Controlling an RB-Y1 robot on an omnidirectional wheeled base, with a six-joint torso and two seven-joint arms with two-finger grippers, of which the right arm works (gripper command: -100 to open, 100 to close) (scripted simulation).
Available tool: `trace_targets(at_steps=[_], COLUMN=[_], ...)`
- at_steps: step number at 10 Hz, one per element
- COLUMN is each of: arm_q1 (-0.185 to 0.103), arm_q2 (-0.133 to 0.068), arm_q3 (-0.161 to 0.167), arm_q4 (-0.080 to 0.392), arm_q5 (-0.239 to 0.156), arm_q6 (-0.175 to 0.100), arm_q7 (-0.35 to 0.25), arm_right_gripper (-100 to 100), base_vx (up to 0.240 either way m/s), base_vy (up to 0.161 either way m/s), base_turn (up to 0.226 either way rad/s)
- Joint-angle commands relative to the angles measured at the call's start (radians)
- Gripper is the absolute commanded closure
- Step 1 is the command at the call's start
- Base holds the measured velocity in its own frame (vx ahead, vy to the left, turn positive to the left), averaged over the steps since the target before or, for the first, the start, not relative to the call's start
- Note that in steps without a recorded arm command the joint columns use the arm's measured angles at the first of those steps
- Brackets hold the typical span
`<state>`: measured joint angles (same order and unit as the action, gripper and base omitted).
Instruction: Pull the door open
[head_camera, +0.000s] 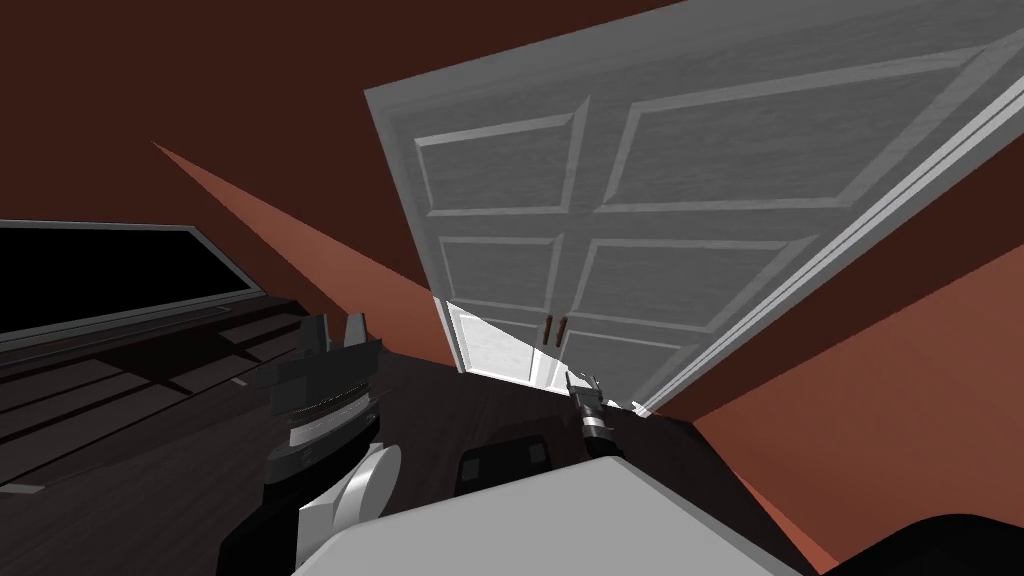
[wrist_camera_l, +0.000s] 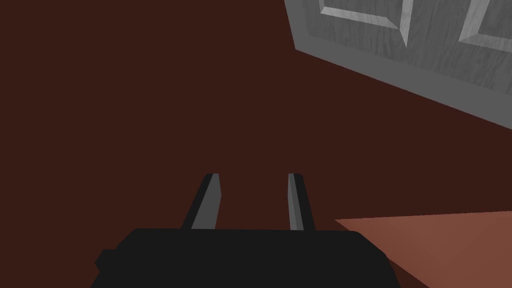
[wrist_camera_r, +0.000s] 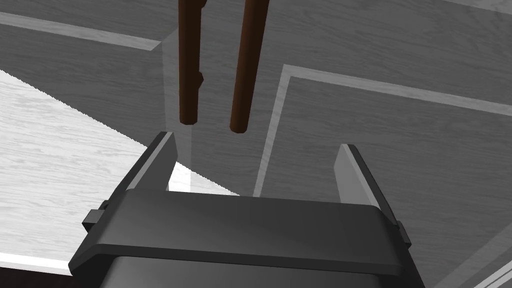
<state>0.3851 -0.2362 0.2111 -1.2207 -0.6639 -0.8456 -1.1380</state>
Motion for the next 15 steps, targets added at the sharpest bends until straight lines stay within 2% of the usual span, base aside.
trace_targets(at_steps=[1,6,7,8,9,10,11,14,15], arm_q1=[-0.004,-0.027,-0.023,-0.001,-0.001,0.019,0.026,0.079,0.079], arm_q2=[-0.005,-0.018,-0.015,-0.025,-0.025,-0.036,-0.04,-0.074,-0.074], arm_q3=[0.005,0.019,0.018,0.007,0.007,-0.004,-0.009,-0.046,-0.046], arm_q4=[0.023,0.097,0.09,0.108,0.108,0.125,0.131,0.181,0.181], arm_q5=[-0.012,-0.055,-0.049,-0.057,-0.057,-0.064,-0.066,-0.088,-0.088], arm_q6=[-0.009,-0.034,-0.033,-0.035,-0.035,-0.036,-0.037,-0.041,-0.041], arm_q7=[-0.028,-0.119,-0.106,-0.115,-0.115,-0.12,-0.122,-0.14,-0.14], arm_right_gripper=[-100,-100,-100,-100,-100,-100,-100,-100,-100], base_vx=[0.128,0.163,0.076,-0.104,-0.129,-0.133,-0.153,-0.165,-0.117], base_vy=[-0.023,-0.028,-0.023,0.006,0.012,0.019,0.016,0.033,0.025], base_turn=[0.04,0.047,0.017,-0.107,-0.07,-0.068,-0.087,-0.108,-0.039])
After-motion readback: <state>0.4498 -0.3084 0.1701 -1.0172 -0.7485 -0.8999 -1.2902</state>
